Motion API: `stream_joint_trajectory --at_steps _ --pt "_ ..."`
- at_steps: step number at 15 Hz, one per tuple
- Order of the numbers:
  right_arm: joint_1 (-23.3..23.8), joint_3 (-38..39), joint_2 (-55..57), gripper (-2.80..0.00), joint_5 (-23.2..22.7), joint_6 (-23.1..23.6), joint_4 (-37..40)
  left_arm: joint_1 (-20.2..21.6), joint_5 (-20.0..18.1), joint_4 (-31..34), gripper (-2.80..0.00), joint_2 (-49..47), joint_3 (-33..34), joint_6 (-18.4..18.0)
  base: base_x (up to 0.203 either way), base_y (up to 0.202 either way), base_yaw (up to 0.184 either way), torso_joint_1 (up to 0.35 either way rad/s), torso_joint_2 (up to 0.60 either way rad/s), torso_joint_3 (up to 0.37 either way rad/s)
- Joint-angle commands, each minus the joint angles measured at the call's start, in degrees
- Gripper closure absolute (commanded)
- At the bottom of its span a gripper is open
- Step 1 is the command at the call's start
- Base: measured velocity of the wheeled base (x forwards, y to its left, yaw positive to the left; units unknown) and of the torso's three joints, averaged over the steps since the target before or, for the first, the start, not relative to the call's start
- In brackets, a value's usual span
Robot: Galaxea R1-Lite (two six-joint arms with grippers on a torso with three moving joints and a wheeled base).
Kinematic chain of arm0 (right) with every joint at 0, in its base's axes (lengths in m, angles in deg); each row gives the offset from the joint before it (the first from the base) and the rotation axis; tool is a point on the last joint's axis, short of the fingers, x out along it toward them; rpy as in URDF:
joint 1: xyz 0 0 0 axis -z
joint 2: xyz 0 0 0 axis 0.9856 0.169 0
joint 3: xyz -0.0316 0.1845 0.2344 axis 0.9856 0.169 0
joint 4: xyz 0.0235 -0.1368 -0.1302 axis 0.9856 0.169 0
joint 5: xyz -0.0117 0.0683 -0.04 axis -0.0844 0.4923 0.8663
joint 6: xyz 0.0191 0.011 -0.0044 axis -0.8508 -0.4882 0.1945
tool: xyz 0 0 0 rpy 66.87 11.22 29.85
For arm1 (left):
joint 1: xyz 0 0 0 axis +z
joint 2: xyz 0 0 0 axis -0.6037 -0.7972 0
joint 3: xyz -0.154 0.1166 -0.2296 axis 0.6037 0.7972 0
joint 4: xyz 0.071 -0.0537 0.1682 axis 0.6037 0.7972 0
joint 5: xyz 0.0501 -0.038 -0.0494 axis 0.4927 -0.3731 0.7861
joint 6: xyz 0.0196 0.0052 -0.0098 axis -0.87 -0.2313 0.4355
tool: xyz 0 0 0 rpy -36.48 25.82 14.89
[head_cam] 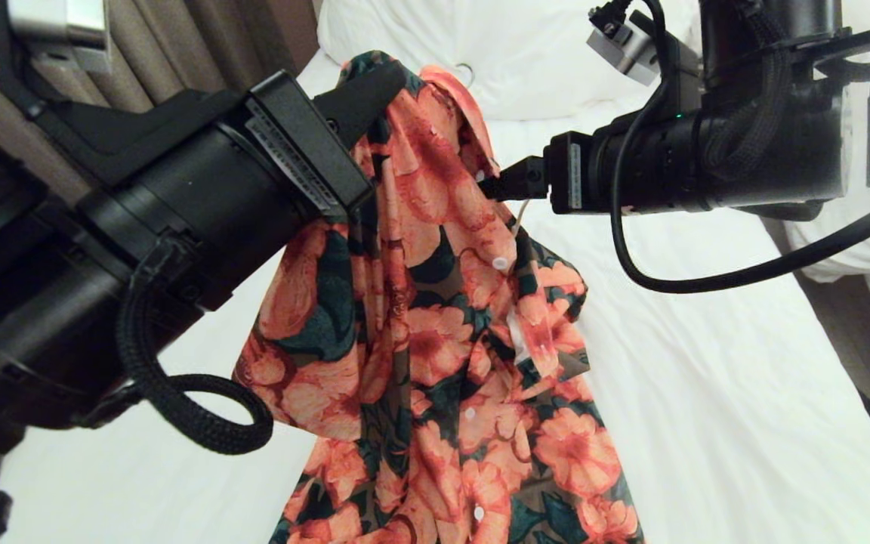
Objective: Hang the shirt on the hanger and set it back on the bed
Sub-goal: Take the clothes hanger out of the clothes
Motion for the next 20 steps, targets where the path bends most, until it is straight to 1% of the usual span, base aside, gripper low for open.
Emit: stream_joint_trajectory --at_steps 1,3,6,8,10,13,16,18,20 --pt "0.5 0.0 -0.7 -2.8 -0.1 -0.1 0.2 0.2 0.6 -0.2 0.0 -0.3 -0.5 0.1 0.0 0.0 0.0 0.0 0.0 0.0" --pt "1.8 0.3 -1.2 -2.8 -0.1 -0.3 0.8 0.4 1.5 -0.1 0.0 -0.4 -1.1 0.1 0.0 0.0 0.0 0.0 0.0 0.0" --pt "2.6 -1.6 -1.6 -2.8 -0.2 -0.1 7.4 1.4 4.1 1.0 0.0 -2.7 -2.9 0.1 0.0 0.0 0.0 0.0 0.0 0.0" --pt "3.2 -4.1 -0.9 -2.8 -0.2 0.1 11.0 1.5 4.3 1.9 0.0 -2.7 -3.1 0.2 0.0 0.0 0.0 0.0 0.0 0.0" --pt "3.7 -5.0 0.2 -2.8 -0.2 0.2 9.9 1.5 4.3 1.9 0.0 -2.4 -3.1 0.2 0.0 0.0 0.0 0.0 0.0 0.0" --pt "2.3 -5.1 1.9 -2.8 -0.3 0.2 8.4 1.5 4.3 1.9 0.0 -2.2 -3.1 0.2 0.0 0.0 0.0 0.0 0.0 0.0" --pt "0.8 -5.3 3.9 -2.8 0.1 2.3 5.1 1.5 4.4 1.9 0.0 -1.9 -3.2 0.1 0.0 0.0 0.0 0.0 0.0 0.0" --pt "0.3 -5.7 4.7 -2.8 1.6 3.4 3.1 1.5 4.3 1.9 0.0 -1.7 -3.2 0.1 0.0 0.0 0.0 0.0 0.0 0.0" --pt "0.0 -6.4 5.1 -2.8 2.4 3.9 3.0 1.5 4.3 1.9 0.0 -1.7 -3.2 0.1 0.0 0.0 0.0 0.0 0.0 0.0"
